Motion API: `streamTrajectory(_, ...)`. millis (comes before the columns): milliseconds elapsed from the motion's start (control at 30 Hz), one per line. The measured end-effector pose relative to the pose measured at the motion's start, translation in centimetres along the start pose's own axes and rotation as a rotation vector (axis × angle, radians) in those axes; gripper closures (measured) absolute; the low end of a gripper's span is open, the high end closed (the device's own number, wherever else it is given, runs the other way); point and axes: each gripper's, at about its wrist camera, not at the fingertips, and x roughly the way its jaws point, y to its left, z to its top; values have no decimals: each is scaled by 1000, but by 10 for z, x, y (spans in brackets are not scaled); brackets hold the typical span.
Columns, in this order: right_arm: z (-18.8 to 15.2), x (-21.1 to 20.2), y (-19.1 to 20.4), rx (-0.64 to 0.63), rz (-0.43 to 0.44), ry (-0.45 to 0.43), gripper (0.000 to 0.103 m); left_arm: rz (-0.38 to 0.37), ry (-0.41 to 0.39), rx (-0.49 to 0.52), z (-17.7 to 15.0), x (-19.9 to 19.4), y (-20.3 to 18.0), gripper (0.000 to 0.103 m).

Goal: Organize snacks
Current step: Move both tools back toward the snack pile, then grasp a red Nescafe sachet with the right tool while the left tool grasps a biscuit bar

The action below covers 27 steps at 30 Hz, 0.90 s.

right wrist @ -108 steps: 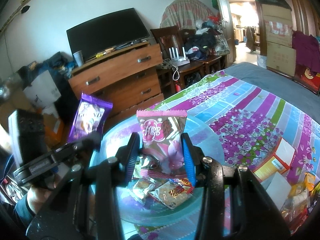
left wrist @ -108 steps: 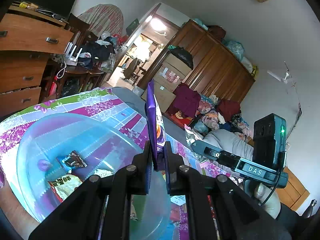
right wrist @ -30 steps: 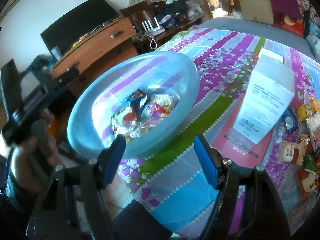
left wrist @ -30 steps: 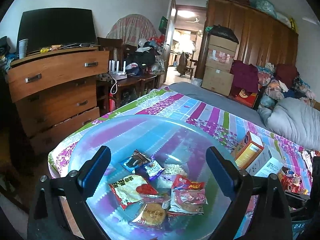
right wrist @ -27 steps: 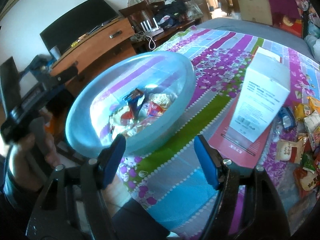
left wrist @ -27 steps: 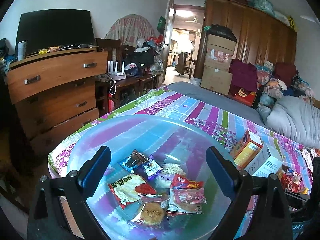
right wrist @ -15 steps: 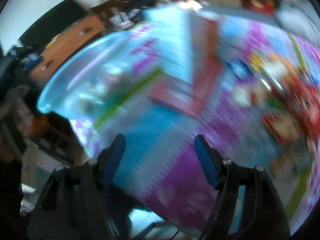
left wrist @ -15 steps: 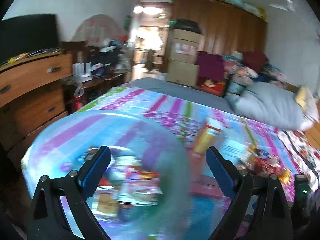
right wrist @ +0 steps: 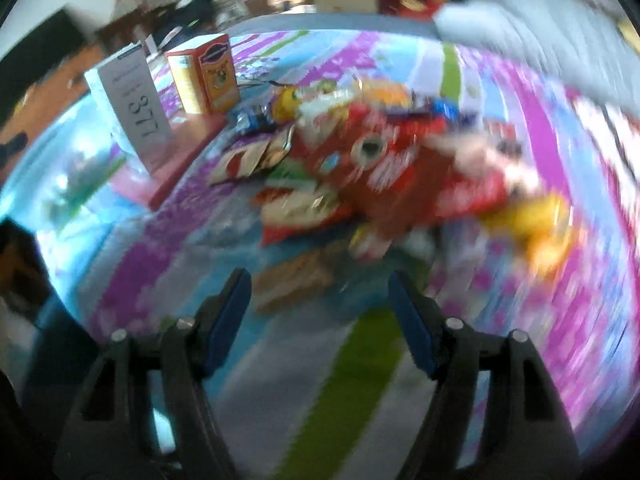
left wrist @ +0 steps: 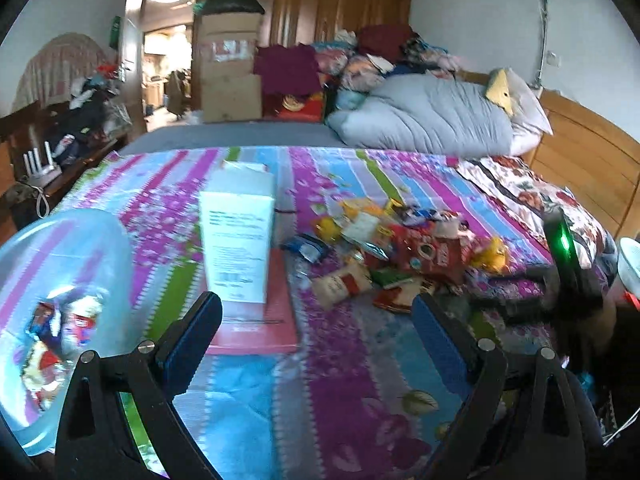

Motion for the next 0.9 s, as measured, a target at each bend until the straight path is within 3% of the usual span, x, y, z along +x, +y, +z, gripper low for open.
streamTrajectory(33,11,2,-2,-55,-7,13,24,-3,11,-6,0,5,-1,7)
streamTrajectory(67,21,9,-4,-105,-10,33,9,-3,16,-11,-1,8,-1,7)
streamTrajectory(100,32,16,-8,-169,-25,51,7,-5,22,-21,-1,10,3,7)
streamTrajectory(267,59,58,-11,-358,-55,184,1,-7,59,-73,-3,24,14,7)
streamTrajectory(500,61,104,-15,-411,-65,295,2,-17,92,-78,-8,34,16,7)
streamTrajectory(733,55,72,-12,-325,-53,176,15,-24,91,-88,-8,33,17,7)
streamTrajectory(900,38,8,-11,-172,-27,12,16,-47,102,-69,-10,37,7,7)
